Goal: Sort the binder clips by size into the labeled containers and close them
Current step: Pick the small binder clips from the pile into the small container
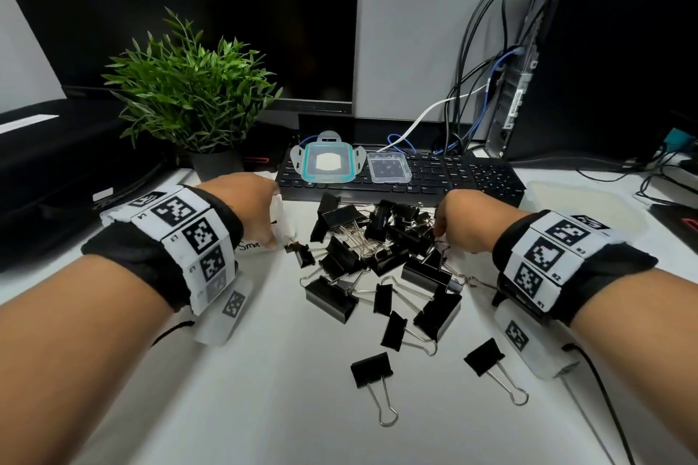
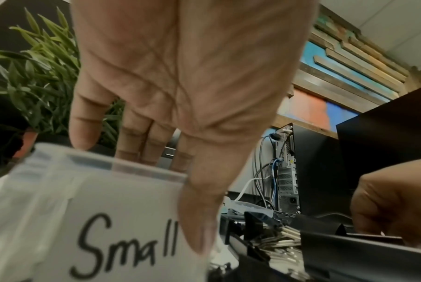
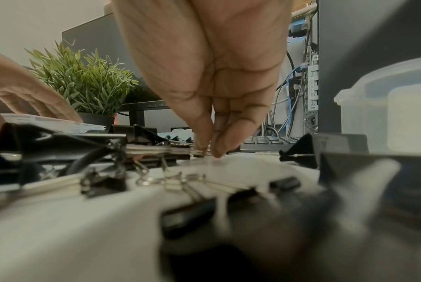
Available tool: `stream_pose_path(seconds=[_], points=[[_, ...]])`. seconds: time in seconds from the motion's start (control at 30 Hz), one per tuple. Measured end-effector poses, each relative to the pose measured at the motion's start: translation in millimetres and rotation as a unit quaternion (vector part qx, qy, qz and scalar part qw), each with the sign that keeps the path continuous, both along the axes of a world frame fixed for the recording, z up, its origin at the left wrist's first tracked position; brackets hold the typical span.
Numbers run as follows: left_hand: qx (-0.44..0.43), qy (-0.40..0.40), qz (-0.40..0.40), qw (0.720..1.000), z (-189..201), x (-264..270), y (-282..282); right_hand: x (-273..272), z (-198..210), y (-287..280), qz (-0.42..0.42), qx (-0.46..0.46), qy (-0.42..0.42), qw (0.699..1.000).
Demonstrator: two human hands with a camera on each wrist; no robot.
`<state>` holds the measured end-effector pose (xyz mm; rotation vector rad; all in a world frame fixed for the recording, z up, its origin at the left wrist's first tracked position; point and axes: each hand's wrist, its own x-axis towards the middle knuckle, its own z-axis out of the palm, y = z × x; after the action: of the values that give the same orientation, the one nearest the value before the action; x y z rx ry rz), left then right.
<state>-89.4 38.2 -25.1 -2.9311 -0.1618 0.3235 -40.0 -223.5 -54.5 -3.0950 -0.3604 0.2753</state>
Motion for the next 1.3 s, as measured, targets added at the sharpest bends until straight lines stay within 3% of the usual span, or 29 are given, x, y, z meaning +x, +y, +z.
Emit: stream_pose_path(seconds=[0.2, 0.37, 0.67, 1.0, 1.13, 1.3], points=[[-0.008, -0.027, -0.043, 0.999, -1.7, 3.8, -17.5, 0.0, 0.1, -1.7, -0.006, 0.029, -0.019, 0.999], [-0.03, -0.047, -0.11, 0.992, -7.5, 12.2, -36.5, -4.6, 2.2, 1.6, -0.013, -0.011, 0.008, 1.0], [-0.091, -0.059, -0.13, 0.985, -4.5, 11.6, -35.7, 1.6, -3.6, -4.5, 0.002, 0.02, 0.001, 1.0], [-0.09, -0.051, -0.181, 0.978, -7.7, 11.2, -45.9, 0.5, -2.0, -2.9, 0.003, -0.002, 0.015, 1.0], [-0.122, -0.067, -0.197, 0.97, -9.7, 11.6, -47.2, -0.8, -2.9, 1.5, -0.001, -0.063, 0.004, 0.998], [-0.172, -0.097, -0.206, 0.958, -9.3, 12.6, -42.7, -0.3, 0.2, 0.0, -0.011, -0.033, -0.009, 0.999]])
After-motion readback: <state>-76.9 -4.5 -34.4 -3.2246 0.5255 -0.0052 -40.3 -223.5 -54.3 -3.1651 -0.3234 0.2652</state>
